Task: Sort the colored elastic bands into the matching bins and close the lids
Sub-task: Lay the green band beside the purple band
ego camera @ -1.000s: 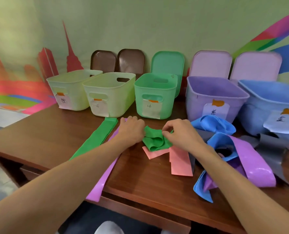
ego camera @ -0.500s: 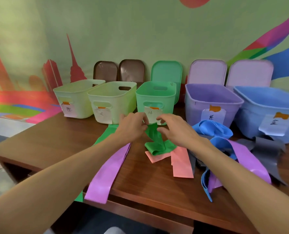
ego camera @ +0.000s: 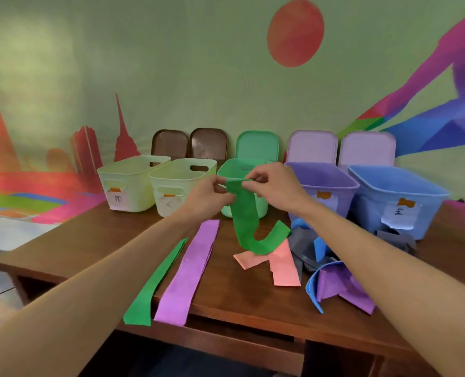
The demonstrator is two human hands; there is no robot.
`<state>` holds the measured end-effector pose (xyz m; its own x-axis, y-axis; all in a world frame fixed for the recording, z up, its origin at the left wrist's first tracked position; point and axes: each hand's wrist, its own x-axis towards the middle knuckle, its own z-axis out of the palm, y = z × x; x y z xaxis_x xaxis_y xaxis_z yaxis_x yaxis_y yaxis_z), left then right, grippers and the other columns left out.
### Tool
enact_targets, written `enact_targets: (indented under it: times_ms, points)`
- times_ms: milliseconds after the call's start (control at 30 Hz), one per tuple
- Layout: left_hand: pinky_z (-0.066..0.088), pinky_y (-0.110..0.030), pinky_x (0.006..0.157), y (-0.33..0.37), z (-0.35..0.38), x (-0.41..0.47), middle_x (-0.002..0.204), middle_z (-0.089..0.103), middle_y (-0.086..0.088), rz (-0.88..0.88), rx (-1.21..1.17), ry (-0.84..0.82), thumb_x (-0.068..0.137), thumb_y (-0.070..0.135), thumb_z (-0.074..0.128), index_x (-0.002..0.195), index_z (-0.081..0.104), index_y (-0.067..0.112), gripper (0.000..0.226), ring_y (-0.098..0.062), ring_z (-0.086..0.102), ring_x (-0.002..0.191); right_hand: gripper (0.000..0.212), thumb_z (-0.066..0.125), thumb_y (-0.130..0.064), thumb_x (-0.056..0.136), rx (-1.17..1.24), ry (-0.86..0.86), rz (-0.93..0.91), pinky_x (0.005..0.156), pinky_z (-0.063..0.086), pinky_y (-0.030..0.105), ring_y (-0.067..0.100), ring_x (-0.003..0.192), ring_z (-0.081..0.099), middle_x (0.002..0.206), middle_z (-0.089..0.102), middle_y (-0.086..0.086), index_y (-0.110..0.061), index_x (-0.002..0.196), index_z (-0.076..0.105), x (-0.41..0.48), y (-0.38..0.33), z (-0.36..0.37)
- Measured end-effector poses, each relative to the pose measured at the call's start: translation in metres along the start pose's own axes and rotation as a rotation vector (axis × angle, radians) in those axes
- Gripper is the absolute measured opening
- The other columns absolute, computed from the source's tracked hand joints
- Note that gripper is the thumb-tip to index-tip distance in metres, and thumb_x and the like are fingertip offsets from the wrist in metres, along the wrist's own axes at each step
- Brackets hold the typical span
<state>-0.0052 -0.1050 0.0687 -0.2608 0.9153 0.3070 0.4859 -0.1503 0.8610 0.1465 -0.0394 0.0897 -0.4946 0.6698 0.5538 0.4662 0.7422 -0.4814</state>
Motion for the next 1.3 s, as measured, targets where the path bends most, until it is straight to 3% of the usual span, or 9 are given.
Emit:
enact_targets:
  times_ms: [100, 267, 400, 567, 700, 867, 1100, 1200, 1300]
  points:
    - [0.052, -0.035, 0.084, 0.003, 0.002, -0.012, 0.104, 0.066, -0.007, -0.074, -0.049, -0.144, 0.083, 0.011, 0.065, 0.114, 0.057, 0.012, 0.032, -0.020, 0.064, 0.096, 0.009, 0.071, -0.021, 0.084, 0.158, 0.112, 0.073, 0.053, 0.042, 0.006, -0.005, 0.046, 0.055, 0.063, 0.062, -0.010, -0.013, 0.087, 0.071, 0.000, -0.012, -0.014]
    - [0.050, -0.020, 0.078, 0.004, 0.015, -0.026, 0.106, 0.067, 0.000, -0.087, -0.062, -0.256, 0.089, 0.013, 0.062, 0.111, 0.061, 0.013, 0.022, -0.012, 0.063, 0.094, 0.006, 0.070, -0.014, 0.085, 0.367, 0.218, 0.109, 0.045, 0.042, 0.010, -0.004, 0.044, 0.055, 0.066, 0.062, -0.007, -0.013, 0.080, 0.067, -0.002, -0.031, -0.037]
    - [0.047, -0.021, 0.075, 0.001, 0.031, -0.029, 0.095, 0.067, -0.001, -0.064, -0.030, -0.197, 0.090, 0.016, 0.062, 0.096, 0.063, 0.017, 0.006, -0.011, 0.061, 0.085, 0.019, 0.069, -0.013, 0.086, 0.481, 0.260, 0.116, 0.047, 0.048, 0.021, 0.003, 0.055, 0.057, 0.069, 0.065, -0.007, -0.026, 0.072, 0.065, -0.002, -0.033, -0.049]
    - [0.048, -0.029, 0.082, -0.004, 0.047, -0.027, 0.086, 0.066, -0.002, -0.045, -0.028, -0.134, 0.091, 0.015, 0.060, 0.087, 0.064, 0.017, 0.005, -0.016, 0.062, 0.085, 0.011, 0.067, -0.013, 0.087, 0.559, 0.335, 0.170, 0.049, 0.048, 0.025, 0.014, 0.059, 0.057, 0.075, 0.065, 0.002, -0.020, 0.078, 0.067, -0.002, -0.022, -0.054]
    - [0.050, -0.031, 0.084, 0.000, 0.039, -0.020, 0.096, 0.069, -0.003, -0.010, -0.044, -0.068, 0.090, 0.018, 0.061, 0.102, 0.064, 0.010, 0.015, -0.017, 0.065, 0.091, 0.003, 0.063, -0.017, 0.089, 0.527, 0.462, 0.252, 0.049, 0.040, 0.022, 0.010, 0.051, 0.050, 0.069, 0.059, -0.002, -0.017, 0.087, 0.064, 0.003, -0.006, -0.056]
    - [0.054, -0.034, 0.086, 0.012, 0.009, -0.021, 0.106, 0.067, -0.006, 0.015, -0.124, -0.027, 0.095, 0.017, 0.053, 0.105, 0.059, 0.012, 0.013, -0.018, 0.063, 0.099, 0.008, 0.057, -0.013, 0.094, 0.622, 0.507, 0.378, 0.043, 0.039, 0.020, 0.011, 0.050, 0.053, 0.085, 0.059, 0.005, -0.015, 0.101, 0.058, 0.015, 0.009, -0.052]
    - [0.040, -0.008, 0.043, 0.016, -0.031, -0.048, 0.080, 0.065, 0.003, -0.088, -0.106, -0.177, 0.093, 0.019, 0.058, 0.105, 0.060, 0.011, 0.014, 0.005, 0.060, 0.054, 0.007, 0.057, -0.005, 0.092, 0.734, 0.488, 0.414, 0.048, 0.048, 0.022, 0.013, 0.050, 0.060, 0.083, 0.061, 0.007, -0.011, 0.095, 0.057, 0.025, 0.002, -0.032]
    - [0.052, -0.015, 0.063, 0.007, -0.047, -0.062, 0.092, 0.069, -0.001, -0.207, -0.155, -0.350, 0.093, 0.016, 0.058, 0.111, 0.062, 0.003, 0.023, -0.005, 0.067, 0.082, 0.007, 0.060, -0.006, 0.090, 0.725, 0.501, 0.421, 0.053, 0.052, 0.025, 0.013, 0.047, 0.061, 0.083, 0.064, 0.008, -0.012, 0.094, 0.060, 0.028, -0.003, -0.023]
    - [0.051, -0.029, 0.087, -0.008, -0.061, -0.069, 0.102, 0.068, -0.006, -0.249, -0.160, -0.386, 0.093, 0.018, 0.057, 0.108, 0.064, 0.004, 0.022, -0.018, 0.064, 0.100, 0.009, 0.062, -0.006, 0.090, 0.705, 0.475, 0.433, 0.058, 0.054, 0.028, 0.014, 0.048, 0.061, 0.084, 0.064, 0.008, -0.014, 0.092, 0.060, 0.030, -0.009, -0.008]
